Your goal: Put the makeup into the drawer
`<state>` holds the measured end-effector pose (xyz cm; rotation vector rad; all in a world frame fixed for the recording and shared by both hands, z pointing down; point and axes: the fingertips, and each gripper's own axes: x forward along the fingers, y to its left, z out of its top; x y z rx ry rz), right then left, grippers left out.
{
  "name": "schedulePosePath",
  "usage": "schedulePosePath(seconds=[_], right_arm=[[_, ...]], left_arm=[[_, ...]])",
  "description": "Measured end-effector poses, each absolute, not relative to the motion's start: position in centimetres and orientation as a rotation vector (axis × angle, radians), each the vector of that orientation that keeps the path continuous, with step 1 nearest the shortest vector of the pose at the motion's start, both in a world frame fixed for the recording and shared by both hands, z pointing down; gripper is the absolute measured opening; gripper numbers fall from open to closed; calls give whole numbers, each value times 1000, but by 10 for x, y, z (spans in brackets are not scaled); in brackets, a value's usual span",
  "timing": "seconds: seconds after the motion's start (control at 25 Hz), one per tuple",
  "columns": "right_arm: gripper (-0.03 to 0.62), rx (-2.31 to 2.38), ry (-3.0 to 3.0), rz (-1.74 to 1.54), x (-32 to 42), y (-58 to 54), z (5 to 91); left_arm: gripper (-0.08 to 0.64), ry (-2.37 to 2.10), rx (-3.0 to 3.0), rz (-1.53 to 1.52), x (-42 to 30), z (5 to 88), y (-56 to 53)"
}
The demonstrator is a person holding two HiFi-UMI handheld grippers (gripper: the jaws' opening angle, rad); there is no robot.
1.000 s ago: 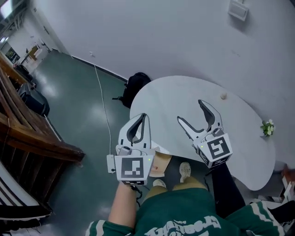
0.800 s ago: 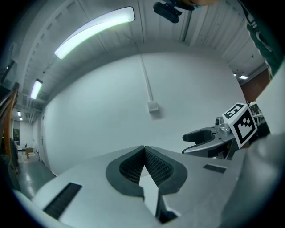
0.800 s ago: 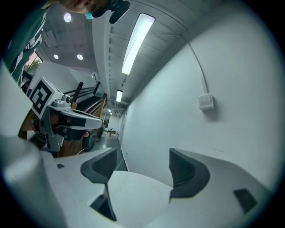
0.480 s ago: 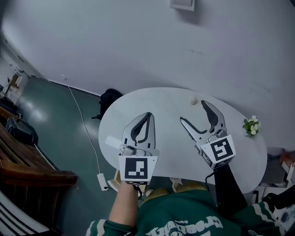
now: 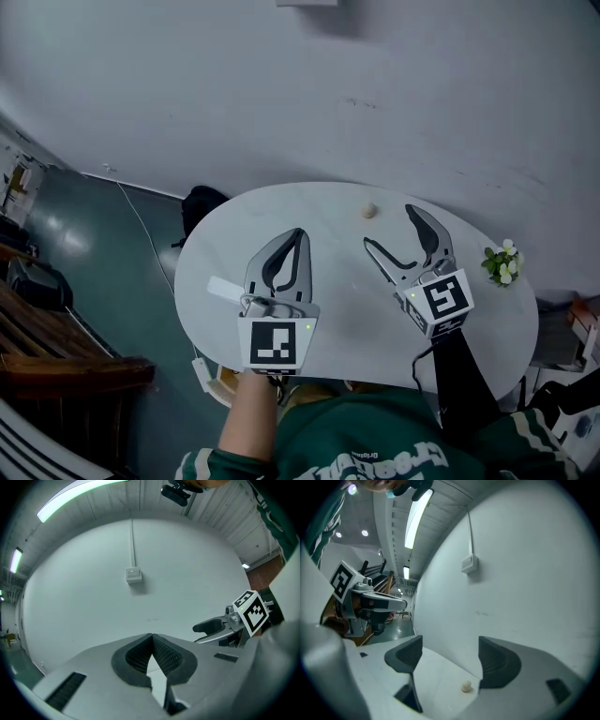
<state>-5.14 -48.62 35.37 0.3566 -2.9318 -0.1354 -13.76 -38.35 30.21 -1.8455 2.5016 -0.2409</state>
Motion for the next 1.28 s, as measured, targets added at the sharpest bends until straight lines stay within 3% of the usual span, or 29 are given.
schedulePosePath(seconds=[0.8,0.88,0.96,1.28], right_arm=[[394,323,-2578,111,-134,-590,602],[366,333,-2536,38,-135,-592,607],[143,342,-2521,-20,-133,-593,607],[120,315,-2587,-28,-124,-579,571]], left_arm=[[0,2764,-1741,-434,-195,375,-353],[0,2787,-1735,-443,-197,380,-347],[0,2790,-1733,-444,-198,381,-343],[0,2790,-1736,-412,-191,376,-336]])
